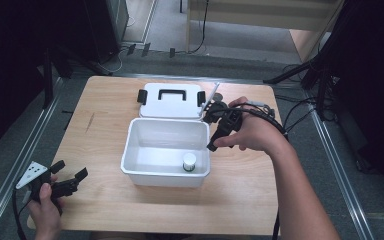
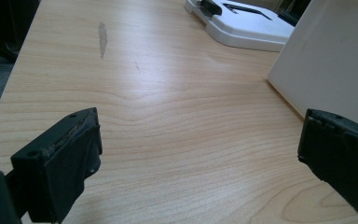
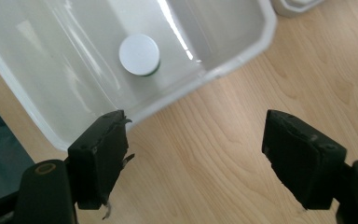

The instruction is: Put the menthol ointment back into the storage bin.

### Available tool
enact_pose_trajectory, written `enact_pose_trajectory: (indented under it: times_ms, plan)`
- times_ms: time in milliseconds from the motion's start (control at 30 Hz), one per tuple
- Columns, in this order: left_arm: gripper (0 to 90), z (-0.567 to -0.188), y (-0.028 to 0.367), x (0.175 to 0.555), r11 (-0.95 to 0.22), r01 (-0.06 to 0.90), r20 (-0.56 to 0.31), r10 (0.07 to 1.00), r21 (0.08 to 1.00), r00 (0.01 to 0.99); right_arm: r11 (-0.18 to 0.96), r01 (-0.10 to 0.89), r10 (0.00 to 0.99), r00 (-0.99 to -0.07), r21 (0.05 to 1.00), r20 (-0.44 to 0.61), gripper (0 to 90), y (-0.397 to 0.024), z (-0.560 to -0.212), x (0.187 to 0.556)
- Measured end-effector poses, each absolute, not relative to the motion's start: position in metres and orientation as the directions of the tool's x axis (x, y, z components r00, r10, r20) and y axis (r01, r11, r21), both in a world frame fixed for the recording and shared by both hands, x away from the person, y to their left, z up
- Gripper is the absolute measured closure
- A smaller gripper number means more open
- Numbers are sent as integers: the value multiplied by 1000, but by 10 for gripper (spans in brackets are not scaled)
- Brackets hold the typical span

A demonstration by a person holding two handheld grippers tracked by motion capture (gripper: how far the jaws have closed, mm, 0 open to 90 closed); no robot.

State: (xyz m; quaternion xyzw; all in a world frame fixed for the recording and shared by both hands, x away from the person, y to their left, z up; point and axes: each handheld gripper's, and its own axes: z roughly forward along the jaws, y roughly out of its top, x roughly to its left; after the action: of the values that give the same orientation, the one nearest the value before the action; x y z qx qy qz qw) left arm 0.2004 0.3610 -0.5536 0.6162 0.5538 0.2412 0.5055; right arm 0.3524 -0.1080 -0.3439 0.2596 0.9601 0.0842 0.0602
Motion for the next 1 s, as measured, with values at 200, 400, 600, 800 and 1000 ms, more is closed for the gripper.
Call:
enact_pose_trajectory:
  times_ms: [200,400,600,800,1000]
  plan:
    - [1,-554,361,200,123,437,-261,927,891,270,821,536,558,-826,198,-81,192,-133,-343,348]
    - [1,-554,361,200,123,437,-261,927,891,270,770,612,633,-767,178,-102,144,-154,-352,342]
    - [1,-553,360,200,121,439,-259,928,890,269,720,663,684,-727,205,-54,91,-177,-365,340]
    - [1,-553,360,200,120,437,-256,929,891,267,656,714,745,-665,246,-54,33,-197,-383,336]
    - [1,-553,360,200,116,439,-253,929,891,268,604,728,781,-622,325,-58,0,-218,-399,325]
